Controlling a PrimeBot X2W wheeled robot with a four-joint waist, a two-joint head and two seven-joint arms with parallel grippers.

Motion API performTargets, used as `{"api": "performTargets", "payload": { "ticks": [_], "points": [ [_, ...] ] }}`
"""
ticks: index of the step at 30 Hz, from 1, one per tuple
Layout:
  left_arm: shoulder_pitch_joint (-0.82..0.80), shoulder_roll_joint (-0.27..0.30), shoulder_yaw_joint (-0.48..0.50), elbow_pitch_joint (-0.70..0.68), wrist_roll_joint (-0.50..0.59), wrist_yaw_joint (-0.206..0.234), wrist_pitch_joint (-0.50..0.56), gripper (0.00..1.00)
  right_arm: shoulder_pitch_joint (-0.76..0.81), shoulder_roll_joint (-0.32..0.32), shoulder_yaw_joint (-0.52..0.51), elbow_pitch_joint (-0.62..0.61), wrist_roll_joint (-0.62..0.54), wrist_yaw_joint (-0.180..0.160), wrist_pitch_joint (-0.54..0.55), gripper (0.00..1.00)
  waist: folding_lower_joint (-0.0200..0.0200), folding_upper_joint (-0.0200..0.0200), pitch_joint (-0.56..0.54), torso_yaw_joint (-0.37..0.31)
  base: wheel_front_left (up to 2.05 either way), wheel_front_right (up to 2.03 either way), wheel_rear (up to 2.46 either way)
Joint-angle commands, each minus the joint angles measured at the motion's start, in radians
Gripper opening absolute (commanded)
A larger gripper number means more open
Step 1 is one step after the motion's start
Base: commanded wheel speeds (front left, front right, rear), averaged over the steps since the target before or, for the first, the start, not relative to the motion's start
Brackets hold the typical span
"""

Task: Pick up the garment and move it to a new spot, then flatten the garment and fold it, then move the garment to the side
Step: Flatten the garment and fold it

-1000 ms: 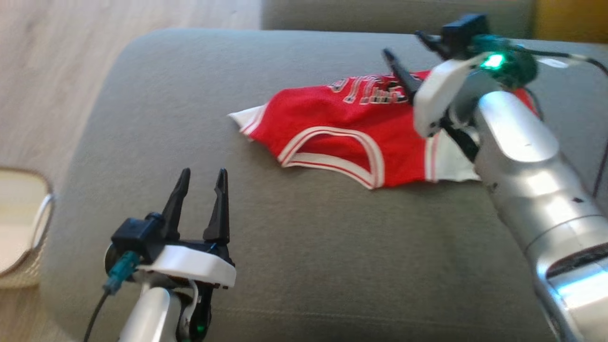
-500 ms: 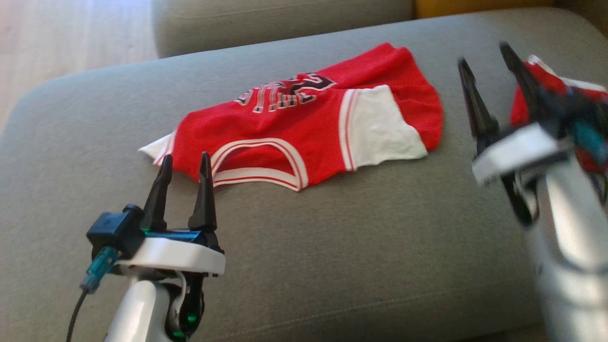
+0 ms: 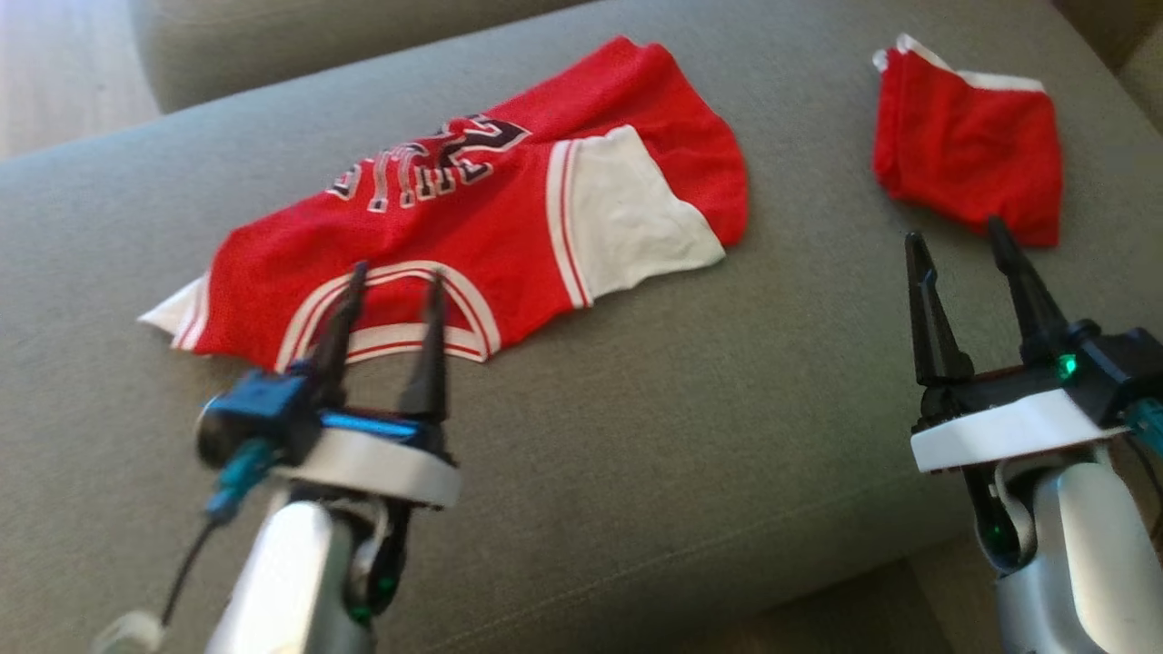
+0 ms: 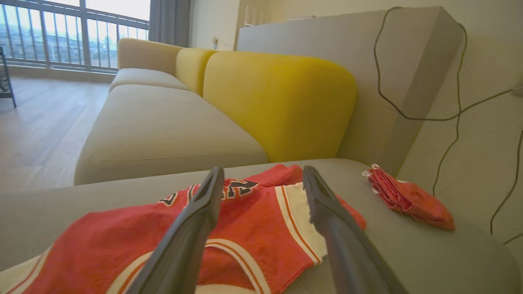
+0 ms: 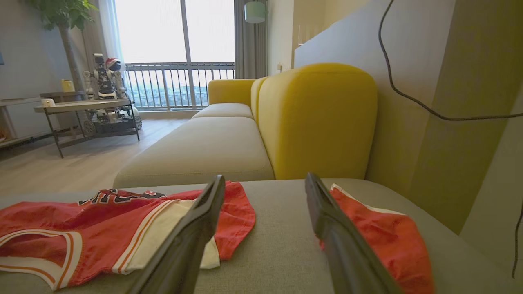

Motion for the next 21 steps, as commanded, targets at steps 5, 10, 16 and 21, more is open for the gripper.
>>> {"api": "performTargets", "payload": {
  "ticks": [5, 10, 16, 21],
  "points": [
    [-0.125, 0.007, -0.072, 0.050, 0.118, -0.043, -0.005, 1.00, -0.021, 0.006, 0.028, -0.045, 0.037, 0.000, -0.006, 1.00, 0.0001, 0.0000, 0.060, -0.064, 0.00, 0.00, 0.00],
    [-0.269, 0.020, -0.197, 0.228, 0.256, -0.066, -0.005, 1.00, -0.027, 0.006, 0.046, -0.039, 0.073, 0.000, -0.006, 1.00, 0.0001, 0.0000, 0.111, -0.122, 0.00, 0.00, 0.00],
    [-0.416, 0.034, -0.271, 0.467, 0.374, -0.042, 0.014, 1.00, -0.043, 0.006, 0.053, -0.034, 0.102, 0.000, -0.006, 1.00, 0.0001, 0.0000, 0.153, -0.178, 0.00, 0.00, 0.00],
    [-0.513, 0.046, -0.307, 0.613, 0.450, 0.016, 0.017, 1.00, -0.050, 0.006, 0.055, -0.028, 0.127, 0.000, -0.006, 1.00, 0.0001, 0.0000, 0.177, -0.211, 0.00, 0.00, 0.00]
  ]
}}
